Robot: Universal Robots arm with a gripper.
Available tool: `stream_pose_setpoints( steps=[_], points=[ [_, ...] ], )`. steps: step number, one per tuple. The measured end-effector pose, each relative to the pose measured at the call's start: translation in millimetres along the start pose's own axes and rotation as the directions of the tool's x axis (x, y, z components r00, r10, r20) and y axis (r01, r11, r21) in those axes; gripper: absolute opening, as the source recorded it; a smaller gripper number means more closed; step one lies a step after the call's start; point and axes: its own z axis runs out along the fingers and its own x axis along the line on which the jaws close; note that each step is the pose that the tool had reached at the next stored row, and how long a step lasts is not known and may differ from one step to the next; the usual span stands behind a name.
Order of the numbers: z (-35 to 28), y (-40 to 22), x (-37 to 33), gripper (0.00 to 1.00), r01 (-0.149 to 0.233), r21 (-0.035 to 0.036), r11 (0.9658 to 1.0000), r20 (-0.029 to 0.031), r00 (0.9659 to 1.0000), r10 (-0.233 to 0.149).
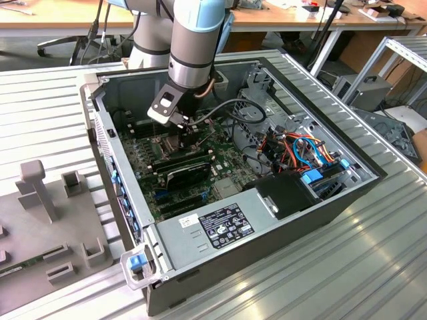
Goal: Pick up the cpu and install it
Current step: 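Place the cpu into insertion slot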
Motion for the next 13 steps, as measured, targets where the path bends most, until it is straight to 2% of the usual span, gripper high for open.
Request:
stream_pose_setpoints(
  steps=[13],
  points=[
    [0.4,-0.9,0.8,0.55,-0.004,0.0000,1.0000,-0.0001,1.0000,0.004]
  ],
)
